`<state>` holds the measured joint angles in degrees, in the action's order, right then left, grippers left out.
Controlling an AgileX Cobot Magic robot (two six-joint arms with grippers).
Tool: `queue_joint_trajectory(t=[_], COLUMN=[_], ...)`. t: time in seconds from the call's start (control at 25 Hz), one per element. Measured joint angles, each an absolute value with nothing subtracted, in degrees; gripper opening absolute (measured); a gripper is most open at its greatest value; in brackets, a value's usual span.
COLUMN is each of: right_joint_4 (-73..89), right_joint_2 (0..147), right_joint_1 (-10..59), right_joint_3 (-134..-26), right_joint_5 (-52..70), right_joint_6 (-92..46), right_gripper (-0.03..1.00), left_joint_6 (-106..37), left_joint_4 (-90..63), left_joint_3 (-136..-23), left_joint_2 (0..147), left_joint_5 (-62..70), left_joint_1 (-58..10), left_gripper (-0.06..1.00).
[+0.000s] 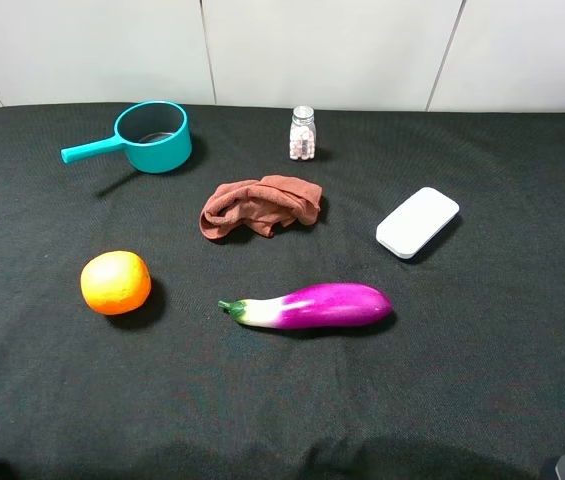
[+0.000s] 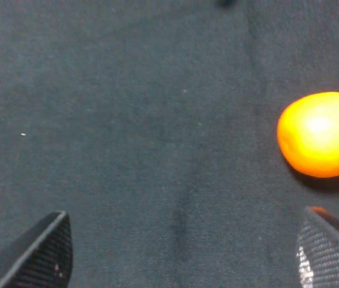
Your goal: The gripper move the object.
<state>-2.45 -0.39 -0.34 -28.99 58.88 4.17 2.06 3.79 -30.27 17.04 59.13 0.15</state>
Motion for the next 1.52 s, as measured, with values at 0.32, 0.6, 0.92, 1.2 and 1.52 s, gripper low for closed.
queue_joint_trajectory(t=[0.32,0.6,0.92,1.2,1.52], right_joint_4=[-2.4,-2.4,-2.4,-2.4,-2.4], right_joint_2=[-0.4,-0.4,-0.4,-0.4,-0.4], right_joint_1=[-0.3,-0.3,-0.3,-0.3,-0.3], right_joint_3=[-29.0,-29.0,-29.0,-29.0,-29.0], right_joint_5=[58.9,58.9,58.9,58.9,58.9], right_joint_6=[4.2,4.2,4.2,4.2,4.2], right_gripper=[0.69,0.69,0.69,0.69,0.69], left_joint_6=[0.5,-2.6,-4.0,-5.2,-5.4], left_joint_4=[3.5,3.4,1.3,1.2,1.4], left_joint_3=[-35.2,-39.8,-40.2,-40.2,-40.2], left_joint_2=[31.6,44.5,56.2,62.3,71.7], left_joint_5=[55.6,54.1,48.2,45.6,44.6], left_joint_1=[0.2,0.2,0.2,-5.1,-14.8], left_gripper=[0.79,0.79,0.79,0.79,0.79])
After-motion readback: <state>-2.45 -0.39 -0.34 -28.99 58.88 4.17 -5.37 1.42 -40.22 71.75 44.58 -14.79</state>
